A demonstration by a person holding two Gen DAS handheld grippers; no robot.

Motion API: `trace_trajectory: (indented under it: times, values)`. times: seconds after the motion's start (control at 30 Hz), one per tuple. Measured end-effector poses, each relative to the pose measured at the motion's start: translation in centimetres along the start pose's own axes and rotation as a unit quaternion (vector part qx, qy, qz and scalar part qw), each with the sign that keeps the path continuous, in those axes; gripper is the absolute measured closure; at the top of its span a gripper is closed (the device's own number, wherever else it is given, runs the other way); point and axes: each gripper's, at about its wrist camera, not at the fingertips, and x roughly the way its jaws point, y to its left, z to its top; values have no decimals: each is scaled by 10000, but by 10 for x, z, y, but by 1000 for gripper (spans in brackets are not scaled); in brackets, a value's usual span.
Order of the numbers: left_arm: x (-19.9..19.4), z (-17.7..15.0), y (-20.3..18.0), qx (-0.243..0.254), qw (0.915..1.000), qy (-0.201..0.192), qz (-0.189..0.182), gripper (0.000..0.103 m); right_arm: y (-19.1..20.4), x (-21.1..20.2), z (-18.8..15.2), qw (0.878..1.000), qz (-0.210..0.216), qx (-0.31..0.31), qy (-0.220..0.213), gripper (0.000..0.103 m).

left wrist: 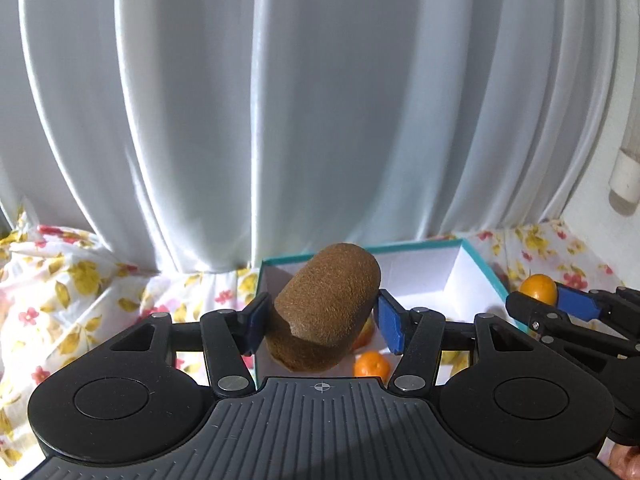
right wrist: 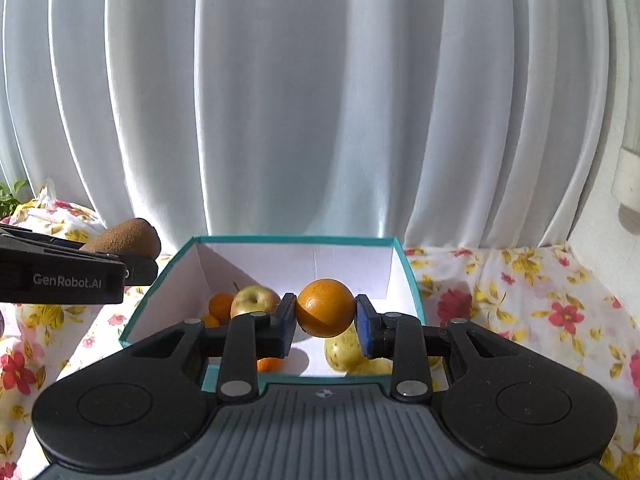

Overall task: Organize fruits
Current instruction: 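Carry the kiwi and small orange with both tools over the box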

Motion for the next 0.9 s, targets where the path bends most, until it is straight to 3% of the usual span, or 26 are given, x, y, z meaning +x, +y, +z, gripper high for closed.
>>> trace_trajectory:
  times: [0.1, 0.2, 0.5, 0.9]
  values:
    - [-1, 13, 1, -96, 9998, -152, 117, 42, -1, 2, 24, 9999, -6, 37, -146, 73]
    - [9, 5, 0, -117, 9995, -112, 263, 42, -2, 7, 34, 9997, 11, 131, -227, 73]
    - [45, -34, 6, -264, 9978, 594, 116, 42, 10, 38, -1, 9982, 249, 314, 441, 72]
    - [78, -44, 13, -261, 9952, 910, 240, 42, 10, 63, -9, 9969, 112, 232, 747, 72]
